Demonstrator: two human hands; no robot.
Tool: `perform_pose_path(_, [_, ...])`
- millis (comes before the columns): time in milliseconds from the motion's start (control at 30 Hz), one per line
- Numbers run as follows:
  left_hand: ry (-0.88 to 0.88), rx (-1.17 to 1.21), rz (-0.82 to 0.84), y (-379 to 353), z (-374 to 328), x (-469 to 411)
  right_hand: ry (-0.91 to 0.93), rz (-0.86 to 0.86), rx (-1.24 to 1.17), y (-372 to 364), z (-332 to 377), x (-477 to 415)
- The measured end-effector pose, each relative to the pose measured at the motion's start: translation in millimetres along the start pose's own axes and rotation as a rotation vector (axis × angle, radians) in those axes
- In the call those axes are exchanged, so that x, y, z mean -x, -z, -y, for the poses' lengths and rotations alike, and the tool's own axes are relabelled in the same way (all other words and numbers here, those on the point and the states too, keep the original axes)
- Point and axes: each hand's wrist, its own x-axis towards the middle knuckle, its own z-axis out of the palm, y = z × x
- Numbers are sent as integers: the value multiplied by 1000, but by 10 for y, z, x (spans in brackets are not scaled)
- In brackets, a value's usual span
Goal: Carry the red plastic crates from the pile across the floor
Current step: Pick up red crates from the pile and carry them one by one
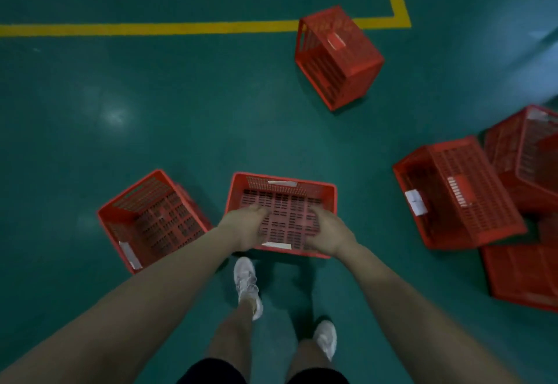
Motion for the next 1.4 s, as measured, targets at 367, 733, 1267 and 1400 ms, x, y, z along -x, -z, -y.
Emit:
perform_pose_path(367, [-41,4,259,-1107,811,-1451,-149,128,-22,-1168,-729,-1448])
perform_pose_path(733, [-58,37,381,-2623,1163,-2451,-211,226,-19,-2592,-1652,-2439])
perform_pose_path(1267, [-27,9,331,-3474,1424,-2797,-102,356,227,-3273,-2044,-2840])
perform_pose_path(1400, [-31,-6,337,-3397,1384,-2755,-127,363,177,-3198,-2001,-2816])
